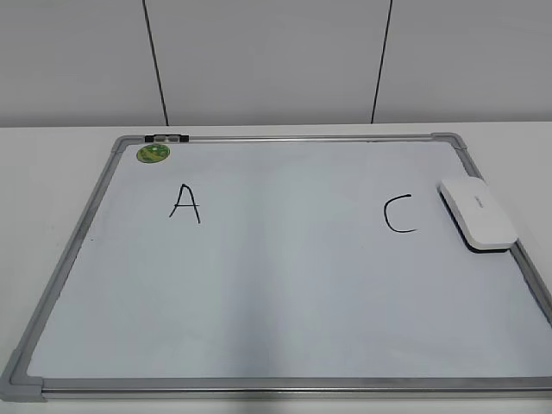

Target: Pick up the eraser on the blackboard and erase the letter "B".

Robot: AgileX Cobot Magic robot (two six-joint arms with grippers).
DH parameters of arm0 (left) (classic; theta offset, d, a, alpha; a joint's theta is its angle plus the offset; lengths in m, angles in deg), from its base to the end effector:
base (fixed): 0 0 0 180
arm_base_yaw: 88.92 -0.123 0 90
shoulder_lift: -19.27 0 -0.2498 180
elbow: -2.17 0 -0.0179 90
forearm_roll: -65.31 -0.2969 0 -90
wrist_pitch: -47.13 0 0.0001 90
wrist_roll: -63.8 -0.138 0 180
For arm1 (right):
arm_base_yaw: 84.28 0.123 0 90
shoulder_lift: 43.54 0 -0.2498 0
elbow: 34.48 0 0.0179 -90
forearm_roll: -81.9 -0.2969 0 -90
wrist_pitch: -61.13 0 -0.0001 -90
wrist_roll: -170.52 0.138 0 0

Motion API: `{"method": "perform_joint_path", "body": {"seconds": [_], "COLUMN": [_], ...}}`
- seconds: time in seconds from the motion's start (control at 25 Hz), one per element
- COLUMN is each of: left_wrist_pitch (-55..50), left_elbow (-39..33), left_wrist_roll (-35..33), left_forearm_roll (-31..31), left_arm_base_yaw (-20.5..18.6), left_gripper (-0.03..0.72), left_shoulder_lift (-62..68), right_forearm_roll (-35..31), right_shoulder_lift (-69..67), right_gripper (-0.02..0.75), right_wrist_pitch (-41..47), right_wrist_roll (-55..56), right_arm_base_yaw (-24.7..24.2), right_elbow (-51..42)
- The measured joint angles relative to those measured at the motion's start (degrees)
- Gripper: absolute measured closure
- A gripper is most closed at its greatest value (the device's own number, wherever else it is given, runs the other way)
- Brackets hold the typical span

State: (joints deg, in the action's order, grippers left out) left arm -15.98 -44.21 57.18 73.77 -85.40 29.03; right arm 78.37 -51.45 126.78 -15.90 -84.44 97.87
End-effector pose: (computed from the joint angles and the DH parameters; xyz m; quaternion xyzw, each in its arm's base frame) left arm 0.1087 -0.0248 0.2792 0.0805 0.8566 -0.0600 0.5061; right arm 0.1052 0.0074 0.2687 -0.0503 0.8694 0.0025 0.4915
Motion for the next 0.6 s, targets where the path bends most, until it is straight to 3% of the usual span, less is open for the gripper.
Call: {"method": "perform_joint_path", "body": {"seconds": [0.6], "left_wrist_pitch": [0.0], "left_elbow": [0.0], "left_wrist_roll": [0.0], "left_forearm_roll": [0.0], "left_arm_base_yaw": [0.0], "left_gripper": [0.304], "left_shoulder_lift": [0.0], "right_forearm_roll": [0.0], "right_shoulder_lift": [0.0], "right_gripper": [0.164], "right_wrist_pitch": [0.0], "right_wrist_roll": [0.1], "right_arm_base_yaw": [0.0], "right_elbow": [0.0]}}
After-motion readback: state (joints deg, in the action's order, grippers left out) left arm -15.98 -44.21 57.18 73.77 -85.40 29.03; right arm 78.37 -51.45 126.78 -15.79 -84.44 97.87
